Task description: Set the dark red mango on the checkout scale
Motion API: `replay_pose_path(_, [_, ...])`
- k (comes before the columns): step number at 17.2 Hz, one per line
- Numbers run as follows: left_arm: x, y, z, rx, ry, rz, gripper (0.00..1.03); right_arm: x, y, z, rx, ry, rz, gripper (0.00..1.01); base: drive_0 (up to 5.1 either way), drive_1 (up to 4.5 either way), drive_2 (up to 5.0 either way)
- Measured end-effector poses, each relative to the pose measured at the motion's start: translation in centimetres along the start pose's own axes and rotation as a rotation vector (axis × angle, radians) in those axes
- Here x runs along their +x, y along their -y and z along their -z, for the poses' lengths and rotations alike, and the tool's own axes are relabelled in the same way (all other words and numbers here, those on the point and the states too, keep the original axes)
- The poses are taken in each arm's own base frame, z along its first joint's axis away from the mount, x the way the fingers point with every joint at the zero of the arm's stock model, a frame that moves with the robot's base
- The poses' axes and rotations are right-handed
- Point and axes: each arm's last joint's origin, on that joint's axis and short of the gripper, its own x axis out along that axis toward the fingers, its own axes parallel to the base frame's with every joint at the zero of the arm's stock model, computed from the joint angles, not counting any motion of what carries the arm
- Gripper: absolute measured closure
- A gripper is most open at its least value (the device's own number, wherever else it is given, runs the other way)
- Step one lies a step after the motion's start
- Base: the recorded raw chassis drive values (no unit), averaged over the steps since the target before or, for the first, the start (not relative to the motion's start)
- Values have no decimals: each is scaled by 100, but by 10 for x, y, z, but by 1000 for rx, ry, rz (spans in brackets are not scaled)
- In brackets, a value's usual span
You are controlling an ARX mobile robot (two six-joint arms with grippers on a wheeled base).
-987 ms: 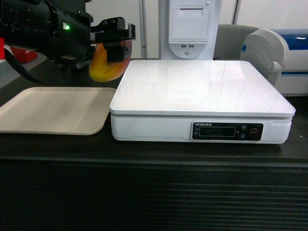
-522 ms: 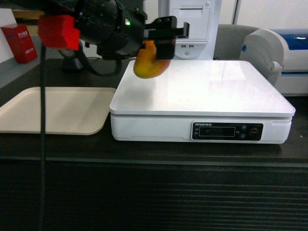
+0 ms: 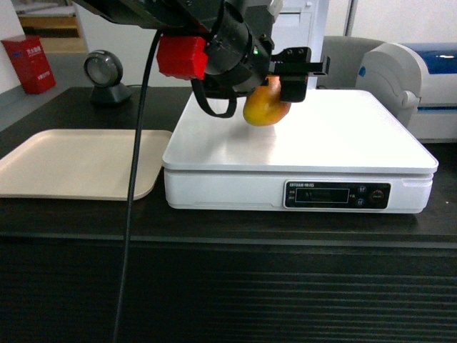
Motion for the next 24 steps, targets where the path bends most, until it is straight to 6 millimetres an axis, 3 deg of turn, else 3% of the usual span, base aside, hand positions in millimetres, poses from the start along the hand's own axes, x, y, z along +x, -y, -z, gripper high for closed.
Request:
replay_pose_path(2, [18,11,0,10,-30,6,41,0,0,0,0,0,0,3,0,0,0])
replay_pose_path(12, [28,32,9,34,-70,31,41,0,0,0,0,0,0,3,0,0,0])
replay_pose_path(16, [28,33,7,34,-66,36,5,0,0,0,0,0,0,3,0,0,0])
replay_pose_path(18, [28,32,7,34,-60,36,5,0,0,0,0,0,0,3,0,0,0])
replay_pose_path(22, [14,34,-11,46,17,44,5,0,0,0,0,0,0,3,0,0,0])
replay_pose_path(24, [-10,34,-30,46,101,54,5,0,0,0,0,0,0,3,0,0,0])
